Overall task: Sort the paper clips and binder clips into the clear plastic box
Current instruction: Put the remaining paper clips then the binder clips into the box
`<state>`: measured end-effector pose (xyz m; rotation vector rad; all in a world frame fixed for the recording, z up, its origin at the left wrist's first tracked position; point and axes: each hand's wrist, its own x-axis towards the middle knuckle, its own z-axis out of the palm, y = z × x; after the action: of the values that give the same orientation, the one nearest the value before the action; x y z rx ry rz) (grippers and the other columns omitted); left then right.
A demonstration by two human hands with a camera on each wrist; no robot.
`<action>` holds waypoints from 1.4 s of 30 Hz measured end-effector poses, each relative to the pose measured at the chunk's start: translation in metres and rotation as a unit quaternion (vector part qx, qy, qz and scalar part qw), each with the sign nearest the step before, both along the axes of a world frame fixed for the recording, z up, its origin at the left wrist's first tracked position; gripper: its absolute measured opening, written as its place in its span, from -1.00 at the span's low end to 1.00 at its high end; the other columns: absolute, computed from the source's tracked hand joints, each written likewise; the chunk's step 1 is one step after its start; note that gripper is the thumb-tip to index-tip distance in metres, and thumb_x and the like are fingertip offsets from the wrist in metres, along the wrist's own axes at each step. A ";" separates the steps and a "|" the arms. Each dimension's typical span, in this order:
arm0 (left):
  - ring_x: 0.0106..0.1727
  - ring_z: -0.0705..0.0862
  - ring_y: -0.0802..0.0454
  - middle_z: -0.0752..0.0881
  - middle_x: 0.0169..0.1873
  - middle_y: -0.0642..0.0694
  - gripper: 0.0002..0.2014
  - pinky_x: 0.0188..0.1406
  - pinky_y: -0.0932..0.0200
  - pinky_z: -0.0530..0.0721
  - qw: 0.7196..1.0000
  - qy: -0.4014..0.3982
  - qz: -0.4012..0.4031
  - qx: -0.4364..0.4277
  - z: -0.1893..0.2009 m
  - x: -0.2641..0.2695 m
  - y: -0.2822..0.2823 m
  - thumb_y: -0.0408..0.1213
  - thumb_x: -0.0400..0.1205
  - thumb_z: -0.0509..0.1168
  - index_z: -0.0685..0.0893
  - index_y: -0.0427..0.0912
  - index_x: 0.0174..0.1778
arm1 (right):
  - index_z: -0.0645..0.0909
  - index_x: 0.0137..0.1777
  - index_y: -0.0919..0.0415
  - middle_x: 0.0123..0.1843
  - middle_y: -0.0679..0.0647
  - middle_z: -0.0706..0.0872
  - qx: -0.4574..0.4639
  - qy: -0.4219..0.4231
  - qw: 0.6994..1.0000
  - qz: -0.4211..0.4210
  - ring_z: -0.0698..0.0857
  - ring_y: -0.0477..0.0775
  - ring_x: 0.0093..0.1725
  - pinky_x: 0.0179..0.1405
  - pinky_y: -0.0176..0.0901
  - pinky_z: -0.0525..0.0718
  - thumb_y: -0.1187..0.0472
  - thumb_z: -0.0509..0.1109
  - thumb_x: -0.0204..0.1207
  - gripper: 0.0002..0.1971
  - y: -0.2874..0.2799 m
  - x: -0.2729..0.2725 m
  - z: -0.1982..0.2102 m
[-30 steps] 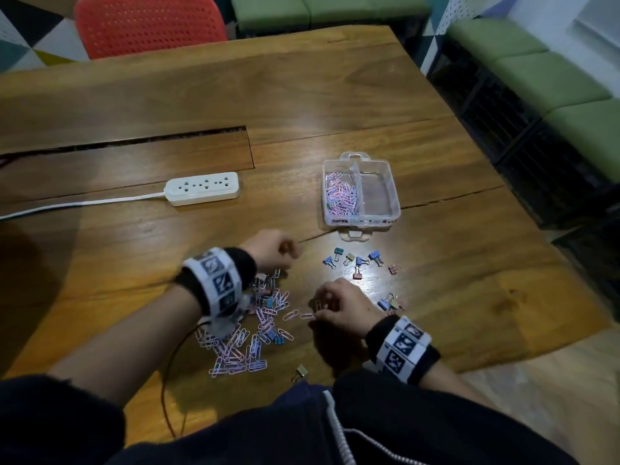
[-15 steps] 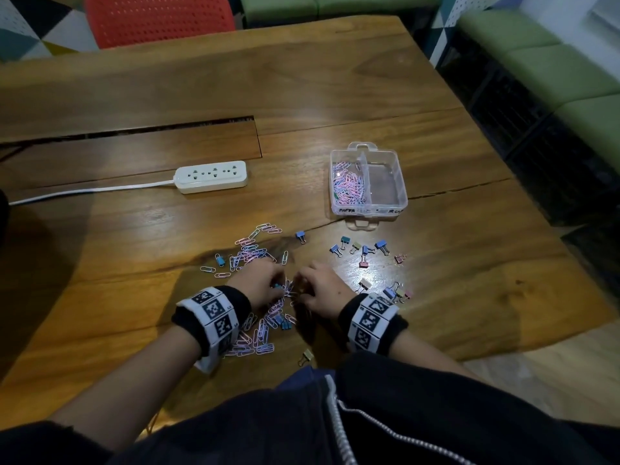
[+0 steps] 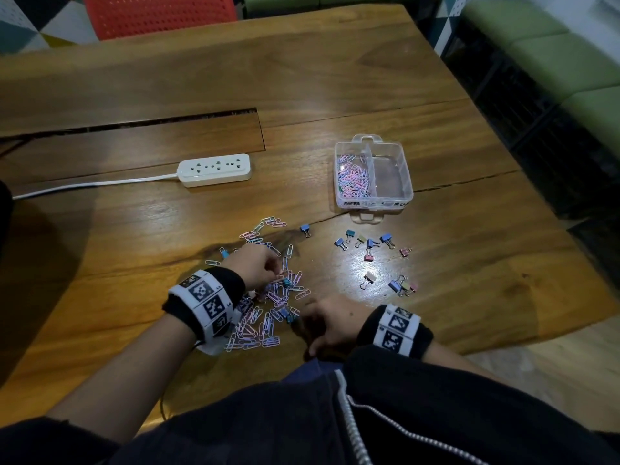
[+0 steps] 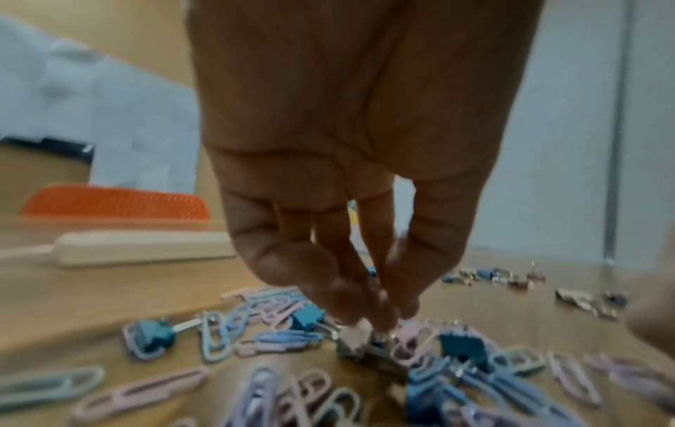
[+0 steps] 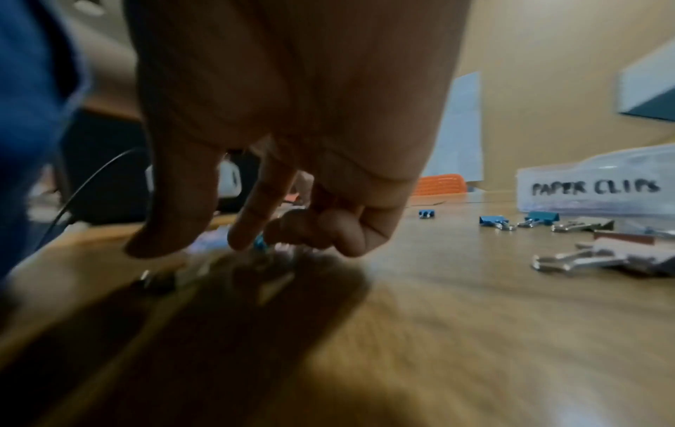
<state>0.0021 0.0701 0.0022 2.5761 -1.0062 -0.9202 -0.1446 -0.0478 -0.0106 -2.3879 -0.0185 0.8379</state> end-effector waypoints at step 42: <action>-0.33 0.57 0.12 0.60 -0.23 -0.02 -0.93 -0.39 0.35 0.57 0.976 0.107 0.182 -0.050 -0.005 -0.007 0.071 -0.32 0.63 0.22 0.54 -0.08 -0.15 | 0.58 -0.03 0.26 -0.09 0.05 0.61 0.027 -0.147 0.948 -0.281 0.55 -0.04 -0.09 -0.08 -0.32 0.49 0.35 0.38 0.45 -0.89 -0.042 0.034 0.006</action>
<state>-0.0049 0.1408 -0.0024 2.3997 -0.4862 -0.9863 -0.1107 -0.0896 -0.0045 -2.2628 0.4906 0.2082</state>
